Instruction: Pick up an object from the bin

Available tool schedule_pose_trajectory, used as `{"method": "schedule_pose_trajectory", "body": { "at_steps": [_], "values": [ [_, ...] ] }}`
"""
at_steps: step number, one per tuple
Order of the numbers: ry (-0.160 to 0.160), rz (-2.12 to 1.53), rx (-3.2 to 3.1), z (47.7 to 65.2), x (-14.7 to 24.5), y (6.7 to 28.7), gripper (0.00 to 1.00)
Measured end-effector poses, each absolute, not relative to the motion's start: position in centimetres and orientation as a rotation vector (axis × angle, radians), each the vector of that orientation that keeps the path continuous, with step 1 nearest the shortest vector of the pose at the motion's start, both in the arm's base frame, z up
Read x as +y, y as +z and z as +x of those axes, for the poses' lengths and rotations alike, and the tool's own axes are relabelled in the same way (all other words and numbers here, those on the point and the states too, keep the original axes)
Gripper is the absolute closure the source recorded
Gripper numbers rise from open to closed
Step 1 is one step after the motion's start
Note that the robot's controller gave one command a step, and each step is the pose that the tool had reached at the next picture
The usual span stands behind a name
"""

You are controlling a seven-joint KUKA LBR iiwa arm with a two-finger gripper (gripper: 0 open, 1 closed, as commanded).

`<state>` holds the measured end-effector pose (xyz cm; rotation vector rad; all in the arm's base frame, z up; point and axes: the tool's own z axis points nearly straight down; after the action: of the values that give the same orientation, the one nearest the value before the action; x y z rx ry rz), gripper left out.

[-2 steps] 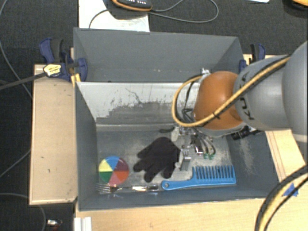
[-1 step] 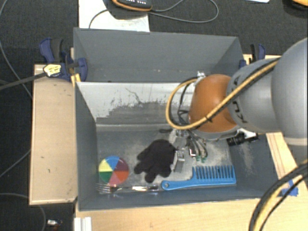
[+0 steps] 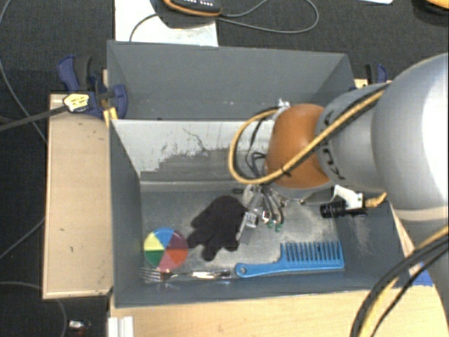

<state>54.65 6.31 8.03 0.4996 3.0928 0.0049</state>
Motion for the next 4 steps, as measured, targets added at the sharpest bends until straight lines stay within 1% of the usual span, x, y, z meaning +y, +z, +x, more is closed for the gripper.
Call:
{"method": "schedule_pose_trajectory", "body": {
  "at_steps": [1, 2, 3, 4],
  "values": [
    [0.002, 0.243, 3.126, 54.1, 6.9, 7.5, 0.0],
    [0.005, 0.416, 3.104, 53.8, 10.9, 7.2, 0.0],
    [0.002, 0.49, 3.094, 53.0, 11.7, 7.1, 1.0],
    [0.002, 0.488, 3.095, 53.0, 11.7, 7.1, 1.0]
  ]
}}
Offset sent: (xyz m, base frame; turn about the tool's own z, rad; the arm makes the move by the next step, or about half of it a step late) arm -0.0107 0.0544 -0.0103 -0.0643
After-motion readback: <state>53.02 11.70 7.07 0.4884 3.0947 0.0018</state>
